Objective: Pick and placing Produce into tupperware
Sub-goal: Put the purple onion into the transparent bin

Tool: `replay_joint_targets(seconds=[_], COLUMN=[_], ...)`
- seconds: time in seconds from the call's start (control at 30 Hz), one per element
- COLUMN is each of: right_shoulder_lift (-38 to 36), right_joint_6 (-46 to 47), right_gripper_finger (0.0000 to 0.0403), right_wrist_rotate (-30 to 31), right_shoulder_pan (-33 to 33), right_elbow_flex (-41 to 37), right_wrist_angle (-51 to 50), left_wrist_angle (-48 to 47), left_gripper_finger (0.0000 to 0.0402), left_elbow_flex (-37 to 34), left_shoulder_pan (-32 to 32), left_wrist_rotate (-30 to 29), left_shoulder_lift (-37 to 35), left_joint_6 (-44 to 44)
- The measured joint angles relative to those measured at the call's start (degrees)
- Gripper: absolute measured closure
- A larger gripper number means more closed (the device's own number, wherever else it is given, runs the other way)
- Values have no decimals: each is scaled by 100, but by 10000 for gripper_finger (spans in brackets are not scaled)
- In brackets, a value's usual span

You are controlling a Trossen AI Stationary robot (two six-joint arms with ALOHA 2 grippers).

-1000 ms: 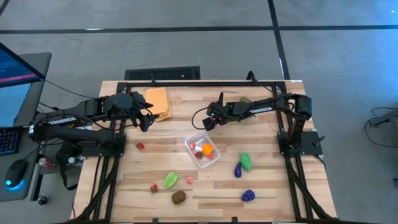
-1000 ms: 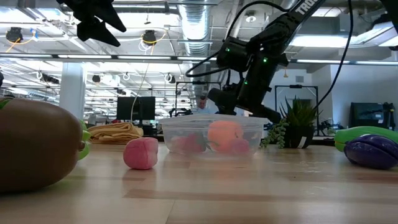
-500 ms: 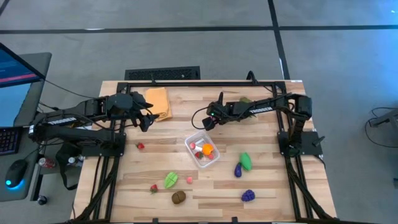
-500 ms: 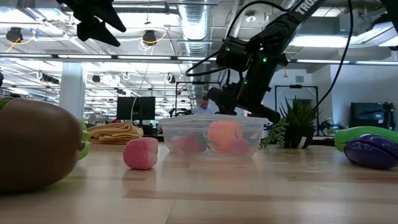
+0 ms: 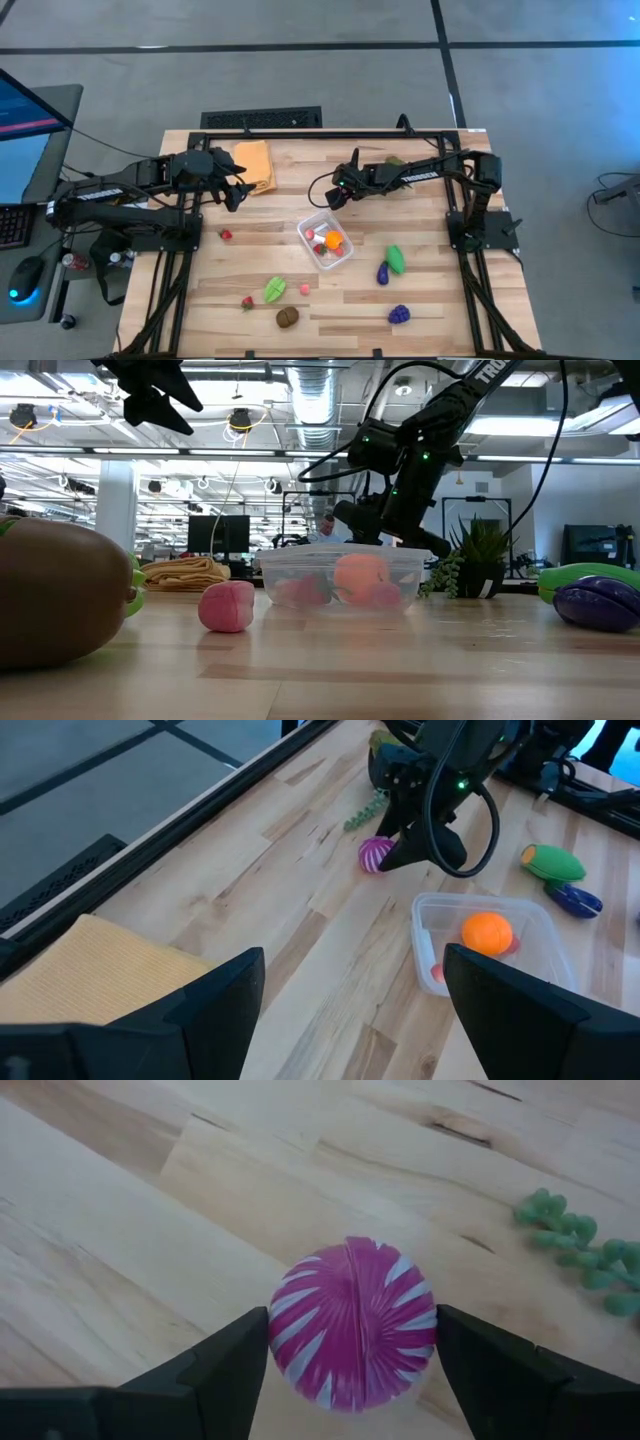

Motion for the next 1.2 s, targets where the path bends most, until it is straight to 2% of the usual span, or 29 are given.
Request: replay_joint_targets(seconds=[0.57, 1.2], right_shoulder_lift=[-4, -9], right_joint_6=[0, -808], right_gripper_finger=[101, 101], right_wrist_rotate=[-89, -41], right_shoulder_pan=[86, 127], right_elbow_flex=[48, 1349], right_wrist_angle=[-61, -990], left_wrist_angle=[0, 0], left_gripper_finger=[104, 104], left_elbow_flex=[1, 0], left_shoulder_pan=[0, 2], left_wrist_rotate=[0, 2], left_shoulder_lift=[0, 0], left_joint_6=[-1, -49])
